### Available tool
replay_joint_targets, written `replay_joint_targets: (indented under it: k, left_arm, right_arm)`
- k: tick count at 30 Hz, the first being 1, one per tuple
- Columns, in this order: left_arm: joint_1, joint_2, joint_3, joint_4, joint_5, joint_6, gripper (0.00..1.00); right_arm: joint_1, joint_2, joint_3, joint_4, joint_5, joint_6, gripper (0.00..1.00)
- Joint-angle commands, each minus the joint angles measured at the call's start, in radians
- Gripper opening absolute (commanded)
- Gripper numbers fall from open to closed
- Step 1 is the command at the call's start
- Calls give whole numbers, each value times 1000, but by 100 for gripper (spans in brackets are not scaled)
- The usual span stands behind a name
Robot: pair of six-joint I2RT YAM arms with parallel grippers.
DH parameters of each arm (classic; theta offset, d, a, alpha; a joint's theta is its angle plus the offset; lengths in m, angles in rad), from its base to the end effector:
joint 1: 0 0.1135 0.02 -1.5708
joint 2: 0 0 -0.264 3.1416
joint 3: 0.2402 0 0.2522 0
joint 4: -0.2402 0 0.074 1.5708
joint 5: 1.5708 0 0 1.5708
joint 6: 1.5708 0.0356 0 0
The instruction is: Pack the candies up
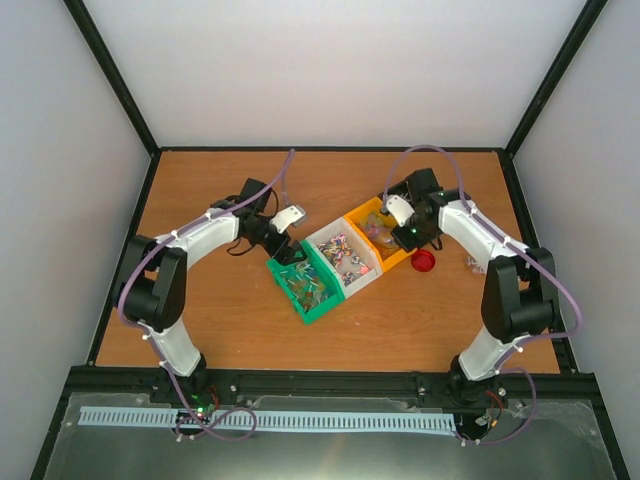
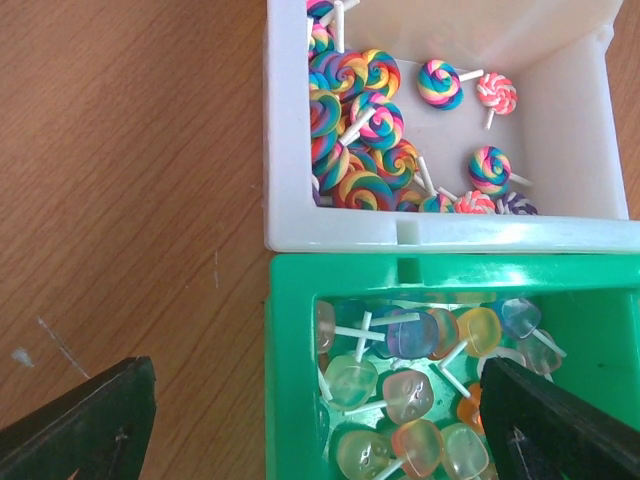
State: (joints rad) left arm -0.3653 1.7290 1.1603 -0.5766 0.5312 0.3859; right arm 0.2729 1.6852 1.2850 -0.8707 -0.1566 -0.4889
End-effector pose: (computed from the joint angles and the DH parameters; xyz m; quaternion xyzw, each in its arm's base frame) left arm 0.3144 -0.1396 0.1975 0.3976 0.8571 -0.2545 0.2064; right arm 0.3176 0.0947 0.2313 -0.3773 0.9108 0.0608 0.1564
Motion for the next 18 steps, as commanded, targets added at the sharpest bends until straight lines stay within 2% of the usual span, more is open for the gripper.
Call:
replay_joint_targets:
  k: [1, 13, 18]
  left_arm:
    - [3, 26, 55, -14, 18, -1, 90]
    - [4, 52, 79, -40, 0, 6, 90]
    - [3, 52, 81, -49, -10, 6, 90]
  right_arm:
    - [8, -31, -140, 193, -34, 29, 3]
    - [9, -137, -414, 630, -124, 72, 3]
    - [7, -228, -545, 797, -140, 78, 3]
